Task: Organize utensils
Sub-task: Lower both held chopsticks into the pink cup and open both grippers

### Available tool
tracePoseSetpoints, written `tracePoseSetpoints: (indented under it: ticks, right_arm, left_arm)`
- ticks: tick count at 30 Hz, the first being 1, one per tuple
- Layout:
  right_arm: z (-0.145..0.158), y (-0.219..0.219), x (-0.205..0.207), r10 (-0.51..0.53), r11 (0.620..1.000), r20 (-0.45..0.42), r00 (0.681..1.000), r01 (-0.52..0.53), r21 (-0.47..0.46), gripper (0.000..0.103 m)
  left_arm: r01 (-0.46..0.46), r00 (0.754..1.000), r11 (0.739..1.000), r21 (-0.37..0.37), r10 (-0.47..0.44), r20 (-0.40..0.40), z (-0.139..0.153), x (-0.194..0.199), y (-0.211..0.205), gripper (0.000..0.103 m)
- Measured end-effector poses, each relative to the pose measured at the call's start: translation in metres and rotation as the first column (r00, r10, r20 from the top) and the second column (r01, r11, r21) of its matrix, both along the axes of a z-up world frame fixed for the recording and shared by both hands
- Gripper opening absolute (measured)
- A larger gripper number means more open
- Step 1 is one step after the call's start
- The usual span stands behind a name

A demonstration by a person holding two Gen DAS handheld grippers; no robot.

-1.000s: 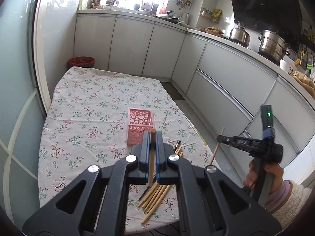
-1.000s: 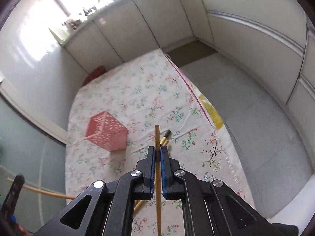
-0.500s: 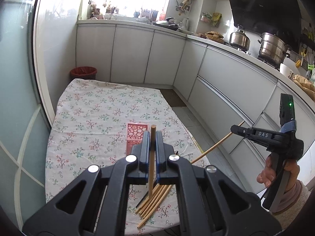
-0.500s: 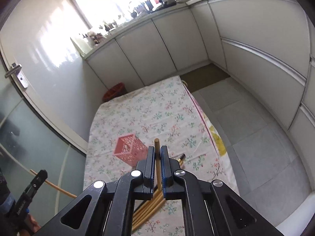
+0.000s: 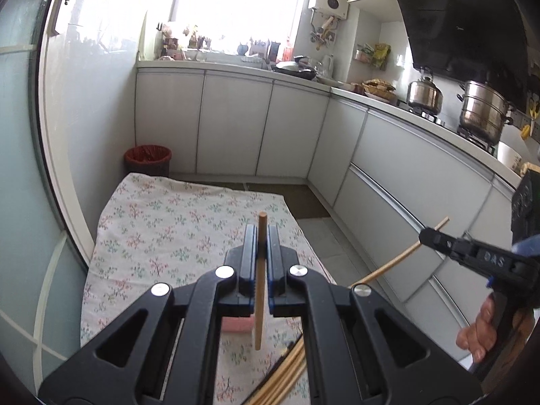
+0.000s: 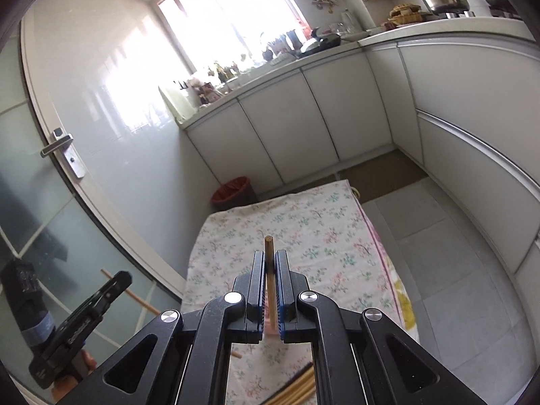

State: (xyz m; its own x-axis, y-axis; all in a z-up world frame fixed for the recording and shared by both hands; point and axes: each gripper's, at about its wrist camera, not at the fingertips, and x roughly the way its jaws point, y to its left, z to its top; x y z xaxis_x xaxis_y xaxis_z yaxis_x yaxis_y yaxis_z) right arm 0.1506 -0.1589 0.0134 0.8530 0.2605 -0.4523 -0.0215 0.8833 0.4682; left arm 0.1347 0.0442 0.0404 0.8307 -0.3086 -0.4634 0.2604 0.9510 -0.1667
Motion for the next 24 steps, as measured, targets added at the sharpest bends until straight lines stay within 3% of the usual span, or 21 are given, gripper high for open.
tracePoseSetpoints:
  ticks: [7,13,16,21,24]
  right_arm:
    - [-0.002,0.014,0.035,0.024,1.0,0.02,1.0,-0.024,-0.007,0.006]
    - [-0.012,0.025,0.066,0.033,0.999,0.005,0.999,-0.033,-0.018,0.006]
    - [-0.018,0.032,0.076,0.042,0.999,-0.008,0.999,-0.042,-0.025,0.006]
    - [-0.021,0.048,0.086,0.053,0.997,-0.007,0.999,-0.053,-0.057,0.006]
    - [-0.026,0.063,0.096,0.063,0.995,-0.017,0.998,-0.064,-0.082,0.006]
  left_arm:
    - [-0.049,0.999,0.999,0.004,0.049,0.014,-0.01,0.045,-0.008,0.006]
    - [-0.065,0.996,0.998,0.015,0.066,-0.053,-0.05,0.077,-0.011,0.006]
    - [-0.077,0.994,0.996,-0.038,0.074,-0.081,-0.061,0.066,0.0,0.006]
    - [-0.138,0.989,0.985,-0.099,0.144,0.047,-0.039,0.012,0.034,0.007]
    - [-0.161,0.984,0.982,-0.102,0.167,0.059,-0.035,-0.003,0.047,0.012]
